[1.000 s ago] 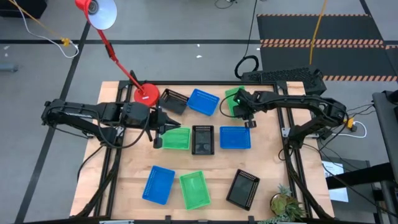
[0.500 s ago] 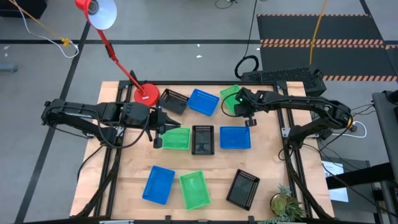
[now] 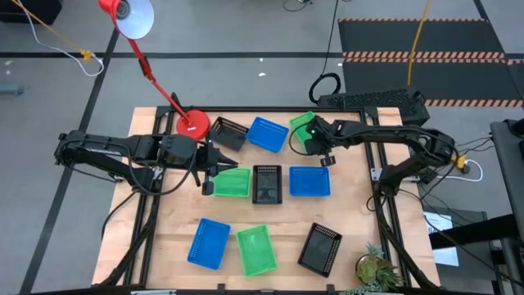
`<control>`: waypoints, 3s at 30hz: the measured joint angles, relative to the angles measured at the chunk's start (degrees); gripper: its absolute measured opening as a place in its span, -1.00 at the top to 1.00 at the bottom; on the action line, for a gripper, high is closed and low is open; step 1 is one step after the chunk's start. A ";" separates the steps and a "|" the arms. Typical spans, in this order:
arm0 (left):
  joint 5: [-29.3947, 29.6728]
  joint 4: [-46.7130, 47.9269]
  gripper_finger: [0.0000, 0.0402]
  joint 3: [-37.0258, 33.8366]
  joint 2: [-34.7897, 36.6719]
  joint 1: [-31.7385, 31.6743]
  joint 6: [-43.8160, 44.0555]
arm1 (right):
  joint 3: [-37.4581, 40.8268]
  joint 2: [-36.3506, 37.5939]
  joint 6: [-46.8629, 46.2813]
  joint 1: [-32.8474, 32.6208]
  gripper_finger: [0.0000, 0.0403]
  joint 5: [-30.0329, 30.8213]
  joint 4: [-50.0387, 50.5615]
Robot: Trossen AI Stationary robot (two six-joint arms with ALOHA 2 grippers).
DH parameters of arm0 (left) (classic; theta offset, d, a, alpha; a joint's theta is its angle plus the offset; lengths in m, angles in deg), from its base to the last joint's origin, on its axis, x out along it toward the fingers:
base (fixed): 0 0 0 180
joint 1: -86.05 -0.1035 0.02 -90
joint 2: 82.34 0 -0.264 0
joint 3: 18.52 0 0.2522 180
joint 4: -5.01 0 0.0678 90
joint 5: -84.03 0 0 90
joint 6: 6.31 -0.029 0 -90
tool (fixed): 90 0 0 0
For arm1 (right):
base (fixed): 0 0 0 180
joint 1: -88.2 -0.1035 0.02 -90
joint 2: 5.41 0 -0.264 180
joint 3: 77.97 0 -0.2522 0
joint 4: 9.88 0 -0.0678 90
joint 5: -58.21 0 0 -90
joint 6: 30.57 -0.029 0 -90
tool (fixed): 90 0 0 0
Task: Stack baskets by color
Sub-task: Stack the top green bin on the middle green bin
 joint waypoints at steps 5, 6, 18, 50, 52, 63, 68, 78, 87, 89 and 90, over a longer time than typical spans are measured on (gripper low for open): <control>-0.02 0.02 0.84 0.00 0.00 0.00 0.28 | 0.00 -0.87 1.48 -0.33 0.93 2.21 -0.94; -0.01 0.02 0.84 0.00 0.00 0.00 0.28 | -0.01 -0.62 1.49 -0.65 0.95 3.35 -1.17; 3.06 -2.48 0.84 0.12 -1.69 -0.04 -2.18 | -0.06 13.95 13.90 -17.26 0.97 15.56 -0.79; 8.98 10.97 0.10 29.91 -36.24 10.34 -6.32 | -0.07 14.72 6.92 -47.17 0.98 14.99 -12.01; 8.99 12.59 0.13 30.82 -37.01 10.32 -6.34 | -0.07 14.70 6.77 -47.17 0.98 14.61 -11.99; 8.13 17.49 0.16 33.09 -39.28 7.50 -4.74 | -0.07 14.72 6.92 -47.21 0.98 13.57 -11.98; 7.01 18.67 0.16 33.09 -39.11 6.69 -5.02 | -0.07 14.72 6.92 -47.21 0.98 13.57 -12.00; 5.75 19.89 0.17 33.10 -40.92 6.09 -8.15 | -0.07 14.72 5.96 -47.21 0.98 13.52 -12.32; 5.10 21.58 0.68 33.05 -40.94 6.03 -8.92 | -0.07 14.72 6.01 -47.21 0.98 13.50 -14.22; 4.70 22.14 0.86 33.05 -40.94 6.08 -9.57 | -0.07 14.72 6.03 -47.18 0.97 13.61 -14.21; 4.68 22.44 0.93 33.05 -40.94 6.06 -9.56 | -0.07 14.72 5.93 -47.16 0.95 13.75 -14.21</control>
